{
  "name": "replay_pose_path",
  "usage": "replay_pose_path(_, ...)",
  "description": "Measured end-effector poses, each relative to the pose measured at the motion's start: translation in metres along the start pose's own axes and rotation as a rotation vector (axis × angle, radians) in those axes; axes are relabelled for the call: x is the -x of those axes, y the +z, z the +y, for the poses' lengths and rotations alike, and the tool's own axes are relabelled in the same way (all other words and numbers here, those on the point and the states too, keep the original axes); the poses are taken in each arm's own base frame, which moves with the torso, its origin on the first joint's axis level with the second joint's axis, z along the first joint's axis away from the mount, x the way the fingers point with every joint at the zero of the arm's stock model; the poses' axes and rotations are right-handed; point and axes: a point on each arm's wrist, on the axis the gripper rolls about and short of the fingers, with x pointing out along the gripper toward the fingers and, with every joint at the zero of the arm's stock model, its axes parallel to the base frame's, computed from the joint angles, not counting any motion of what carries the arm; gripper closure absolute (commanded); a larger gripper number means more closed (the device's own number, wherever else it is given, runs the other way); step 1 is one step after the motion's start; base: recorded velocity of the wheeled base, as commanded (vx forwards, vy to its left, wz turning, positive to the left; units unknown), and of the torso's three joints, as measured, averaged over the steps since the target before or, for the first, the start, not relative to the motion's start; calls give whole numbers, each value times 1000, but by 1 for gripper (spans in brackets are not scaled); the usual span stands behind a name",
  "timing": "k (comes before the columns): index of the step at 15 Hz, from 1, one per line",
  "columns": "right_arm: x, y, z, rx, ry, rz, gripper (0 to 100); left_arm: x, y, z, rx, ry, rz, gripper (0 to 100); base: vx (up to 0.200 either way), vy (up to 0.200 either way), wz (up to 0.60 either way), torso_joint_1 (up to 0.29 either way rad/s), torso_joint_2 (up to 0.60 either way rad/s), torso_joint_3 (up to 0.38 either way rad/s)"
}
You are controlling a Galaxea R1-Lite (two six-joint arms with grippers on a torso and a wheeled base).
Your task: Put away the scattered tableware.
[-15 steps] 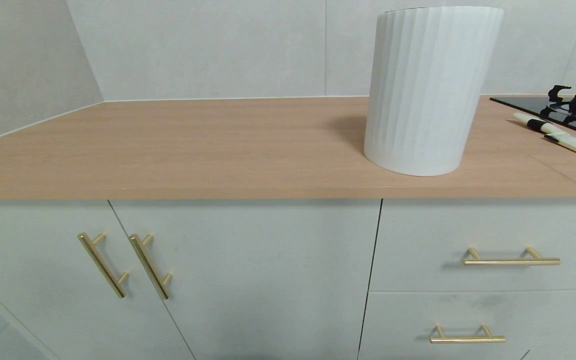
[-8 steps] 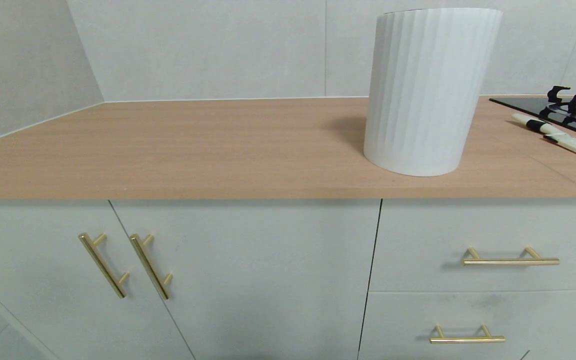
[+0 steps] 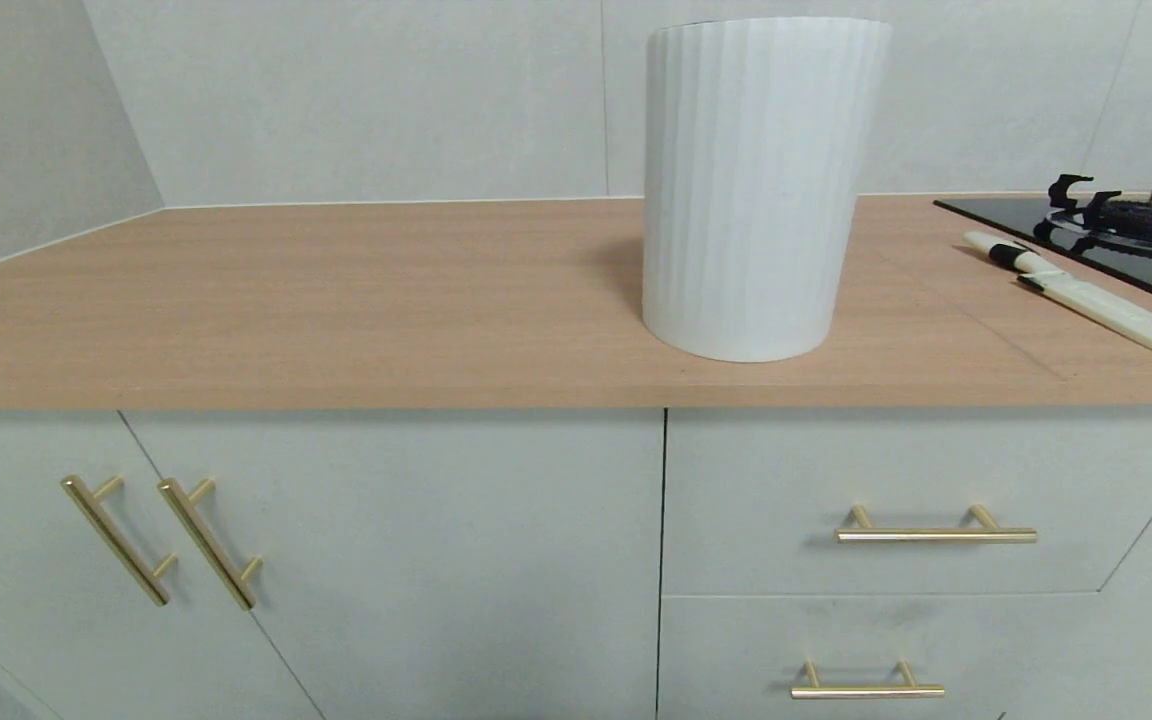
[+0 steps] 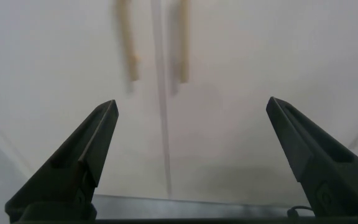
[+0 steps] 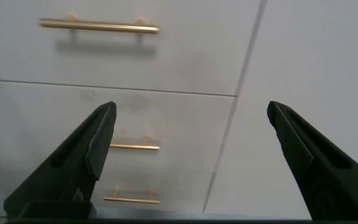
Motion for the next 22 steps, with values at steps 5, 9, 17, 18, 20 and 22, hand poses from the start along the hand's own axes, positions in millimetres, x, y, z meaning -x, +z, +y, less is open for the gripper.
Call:
replay_pose_path(5,0,0,0,0,1,1,0,0,0,0,1,0,-1,0,0,-40,0,0,0,0)
replay_pose_path(9,0,0,0,0,2,0,0,0,0,0,2,1,0,0,0,0,0,0,0,0)
replay_pose_path(17,0,0,0,0,1,0,0,0,0,0,1,0,0,0,0,0,0,0,0,0)
replay_pose_path(18,0,0,0,0,1,1,0,0,0,0,1,0,1,0,0,0,0,46,-198,-159)
replay_pose_path(20,0,0,0,0,0,0,0,0,0,0,1,0,-2,0,0,0,0,61,-271,-242)
replay_pose_path(22,0,0,0,0,1,1,0,0,0,0,1,1,1,0,0,0,0,119,-286,-283)
